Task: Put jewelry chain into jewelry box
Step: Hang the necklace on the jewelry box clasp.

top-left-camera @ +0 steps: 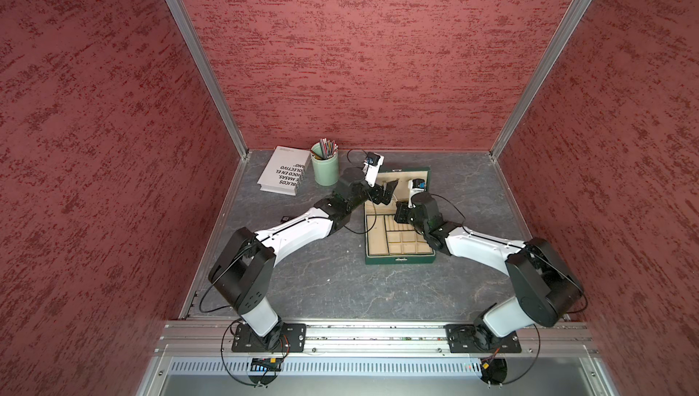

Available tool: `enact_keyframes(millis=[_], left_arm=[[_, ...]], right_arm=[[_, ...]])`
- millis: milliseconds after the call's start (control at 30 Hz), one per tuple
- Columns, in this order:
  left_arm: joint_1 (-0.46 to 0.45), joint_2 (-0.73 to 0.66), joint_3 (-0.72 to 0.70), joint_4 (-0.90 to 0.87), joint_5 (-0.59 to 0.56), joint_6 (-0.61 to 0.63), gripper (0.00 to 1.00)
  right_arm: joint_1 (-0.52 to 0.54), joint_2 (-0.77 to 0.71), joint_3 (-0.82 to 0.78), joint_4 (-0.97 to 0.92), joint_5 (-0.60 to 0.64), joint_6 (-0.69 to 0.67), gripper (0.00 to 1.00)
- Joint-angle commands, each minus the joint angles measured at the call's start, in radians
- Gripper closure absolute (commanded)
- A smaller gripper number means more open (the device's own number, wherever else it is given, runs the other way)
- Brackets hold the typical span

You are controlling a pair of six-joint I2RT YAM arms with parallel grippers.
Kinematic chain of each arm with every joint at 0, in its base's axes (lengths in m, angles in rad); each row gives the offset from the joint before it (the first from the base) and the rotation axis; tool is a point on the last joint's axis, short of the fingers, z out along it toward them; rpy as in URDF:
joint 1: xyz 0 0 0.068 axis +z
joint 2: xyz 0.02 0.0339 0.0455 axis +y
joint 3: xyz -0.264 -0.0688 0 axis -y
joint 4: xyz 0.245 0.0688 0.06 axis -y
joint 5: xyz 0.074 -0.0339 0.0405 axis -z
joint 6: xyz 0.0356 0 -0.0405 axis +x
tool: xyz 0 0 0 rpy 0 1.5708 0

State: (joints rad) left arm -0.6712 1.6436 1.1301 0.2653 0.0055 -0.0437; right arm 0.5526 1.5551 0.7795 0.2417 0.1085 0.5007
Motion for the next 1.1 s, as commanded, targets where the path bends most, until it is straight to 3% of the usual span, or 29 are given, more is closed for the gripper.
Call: enact_keyframes(millis=[0, 333, 500, 667, 900, 1067], left_arm=[[0.011, -0.036, -0.035, 0.001, -0.016, -0.068, 0.0], [0.066, -0.089, -0.08, -0.023, -0.006, -0.191, 0.0], [0.082, -0.092, -0.074, -0.04, -0.006, -0.21, 0.0], [0.095, -0.1, -0.071, -0.038, -0.008, -0.22, 0.0], [0.153, -0.09, 0.001, -0.143, 0.031, -0.331, 0.0], [0.236, -0.046, 0.079, -0.226, 0.121, -0.485, 0.0]], right_arm=[[-0.008, 0.022, 0.027, -0.018, -0.028, 0.017, 1.0], [-0.009, 0.093, 0.067, -0.018, -0.049, 0.045, 0.99], [-0.009, 0.072, 0.07, -0.027, -0.043, 0.046, 0.7], [-0.008, 0.015, 0.069, -0.068, -0.031, 0.031, 0.56], [-0.008, -0.195, 0.056, -0.188, 0.001, -0.08, 0.46], [-0.008, -0.259, 0.016, -0.097, -0.04, -0.197, 0.45]])
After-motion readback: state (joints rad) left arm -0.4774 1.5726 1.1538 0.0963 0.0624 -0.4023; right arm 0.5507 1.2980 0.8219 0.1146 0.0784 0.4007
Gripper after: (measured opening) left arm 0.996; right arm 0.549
